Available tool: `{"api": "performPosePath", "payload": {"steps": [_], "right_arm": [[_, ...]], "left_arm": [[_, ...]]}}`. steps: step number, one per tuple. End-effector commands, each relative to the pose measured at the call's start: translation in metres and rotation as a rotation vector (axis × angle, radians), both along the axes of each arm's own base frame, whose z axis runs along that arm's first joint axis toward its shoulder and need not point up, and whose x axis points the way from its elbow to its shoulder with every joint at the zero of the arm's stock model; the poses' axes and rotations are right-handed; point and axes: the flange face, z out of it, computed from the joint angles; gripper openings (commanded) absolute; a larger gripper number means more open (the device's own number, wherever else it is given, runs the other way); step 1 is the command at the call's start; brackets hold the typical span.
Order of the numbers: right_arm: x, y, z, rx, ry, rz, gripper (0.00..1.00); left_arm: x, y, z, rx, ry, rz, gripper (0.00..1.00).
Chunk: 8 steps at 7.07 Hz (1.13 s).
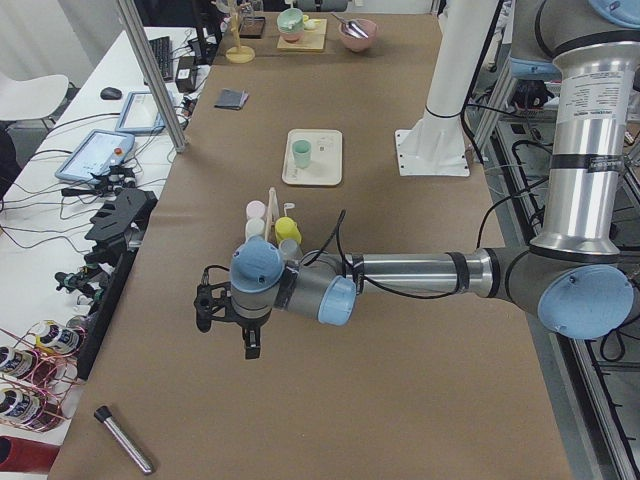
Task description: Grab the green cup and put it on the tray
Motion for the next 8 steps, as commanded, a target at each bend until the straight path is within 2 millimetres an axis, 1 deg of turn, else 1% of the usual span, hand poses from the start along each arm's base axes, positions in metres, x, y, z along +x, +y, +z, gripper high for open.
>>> {"api": "performPosePath", "payload": {"steps": [1,3,4,5,6,8], "right_arm": [[0.0,0.0,0.0,-0.001,-0.002,0.0,1.0],[0.0,0.001,0.001,-0.002,-0.002,0.0,1.0],[0.0,0.001,0.001,-0.002,-0.002,0.0,1.0],[0.0,0.001,0.001,-0.002,-0.002,0.0,1.0],[0.0,0.001,0.002,-0.004,0.0,0.0,1.0],[0.0,0.001,0.002,-0.004,0.0,0.0,1.0]], "left_arm": [[-0.001,0.005,0.009,0.01,0.019,0.081,0.98],[0.006,0.005,0.011,-0.046,0.046,0.093,0.98],[0.019,0.003,0.009,-0.044,0.046,0.119,0.98],[0.043,-0.006,0.003,-0.037,0.043,0.165,0.98],[0.059,-0.018,-0.009,-0.016,0.039,0.194,0.98],[0.062,-0.021,-0.011,-0.014,0.037,0.199,0.98]]}}
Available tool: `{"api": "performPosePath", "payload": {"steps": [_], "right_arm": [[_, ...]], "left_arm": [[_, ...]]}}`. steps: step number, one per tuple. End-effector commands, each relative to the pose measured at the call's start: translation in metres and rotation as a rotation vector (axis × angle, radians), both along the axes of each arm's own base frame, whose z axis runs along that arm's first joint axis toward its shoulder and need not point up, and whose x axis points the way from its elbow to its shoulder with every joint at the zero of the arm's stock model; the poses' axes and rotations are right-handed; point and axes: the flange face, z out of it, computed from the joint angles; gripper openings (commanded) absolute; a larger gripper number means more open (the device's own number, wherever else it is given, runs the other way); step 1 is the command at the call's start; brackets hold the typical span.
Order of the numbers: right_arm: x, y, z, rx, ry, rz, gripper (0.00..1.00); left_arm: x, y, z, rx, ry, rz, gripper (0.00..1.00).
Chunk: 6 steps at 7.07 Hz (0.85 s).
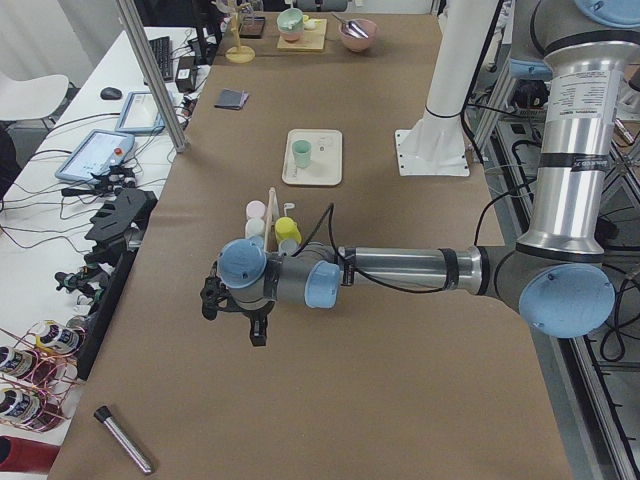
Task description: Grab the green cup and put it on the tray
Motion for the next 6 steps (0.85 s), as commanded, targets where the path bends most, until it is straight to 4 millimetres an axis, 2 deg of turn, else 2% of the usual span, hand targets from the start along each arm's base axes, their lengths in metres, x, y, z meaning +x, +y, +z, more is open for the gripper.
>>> {"api": "performPosePath", "payload": {"steps": [1,6], "right_arm": [[0.0,-0.001,-0.001,0.001,0.0,0.0,1.0],[0.0,0.0,0.002,-0.003,0.002,0.0,1.0]], "left_arm": [[0.003,-0.002,0.001,-0.003,-0.009,0.004,0.98],[-0.007,-0.004,0.014,-0.05,-0.16,-0.067,0.98]]}}
